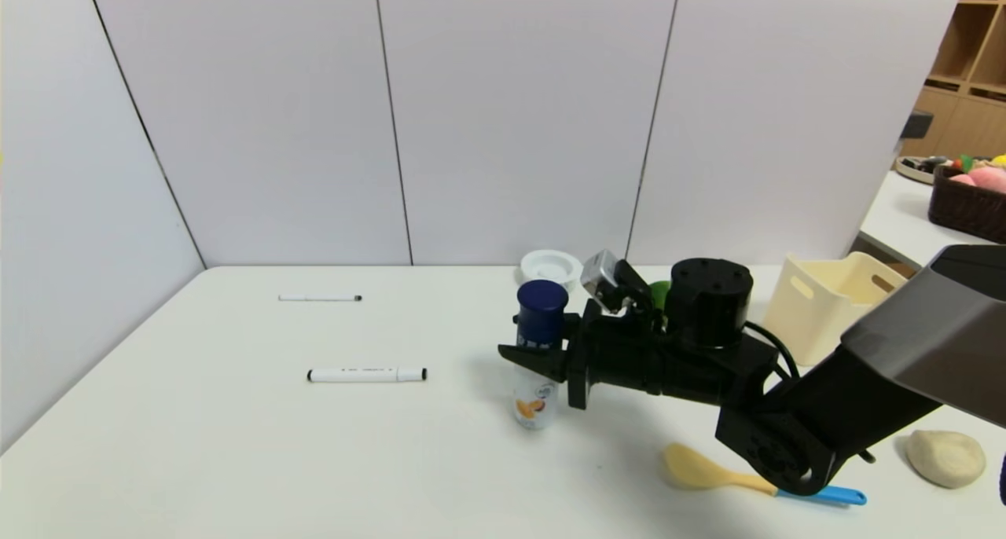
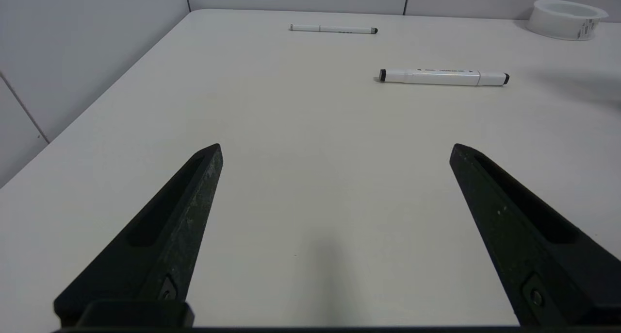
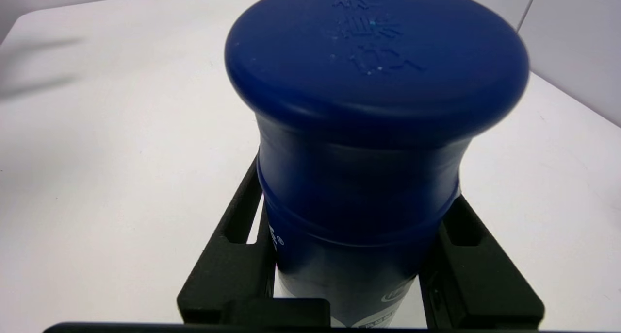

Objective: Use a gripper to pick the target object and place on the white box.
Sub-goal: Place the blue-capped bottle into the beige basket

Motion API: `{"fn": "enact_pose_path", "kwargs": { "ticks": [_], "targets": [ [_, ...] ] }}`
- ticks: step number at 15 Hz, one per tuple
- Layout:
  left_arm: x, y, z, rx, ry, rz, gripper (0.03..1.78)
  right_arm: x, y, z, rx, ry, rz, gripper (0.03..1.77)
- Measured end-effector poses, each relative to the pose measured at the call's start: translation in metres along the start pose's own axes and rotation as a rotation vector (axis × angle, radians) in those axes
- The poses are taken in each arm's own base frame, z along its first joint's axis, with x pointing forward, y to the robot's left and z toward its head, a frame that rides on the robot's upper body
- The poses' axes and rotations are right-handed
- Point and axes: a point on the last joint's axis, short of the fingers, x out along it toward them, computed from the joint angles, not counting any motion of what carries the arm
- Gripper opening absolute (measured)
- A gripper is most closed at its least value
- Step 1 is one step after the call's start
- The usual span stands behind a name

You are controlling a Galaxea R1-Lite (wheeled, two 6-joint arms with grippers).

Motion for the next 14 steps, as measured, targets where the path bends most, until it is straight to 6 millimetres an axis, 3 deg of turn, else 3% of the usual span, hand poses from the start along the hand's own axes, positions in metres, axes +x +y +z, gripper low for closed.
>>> {"fn": "enact_pose_path", "kwargs": {
  "ticks": [7, 10, 14],
  "targets": [
    [0.0, 0.0, 0.0, 0.0, 0.0, 0.0, 1.69, -0.007, -0.01, 0.015, 0.006, -0.014, -0.034, 0.78],
    [0.0, 0.0, 0.0, 0.0, 0.0, 0.0, 1.69, -0.014, -0.033, 0.04, 0.002, -0.041, -0.09, 0.78],
    [0.0, 0.0, 0.0, 0.0, 0.0, 0.0, 1.69, -0.042, -0.087, 0.081, 0.001, -0.055, -0.238, 0.78]
  ]
}}
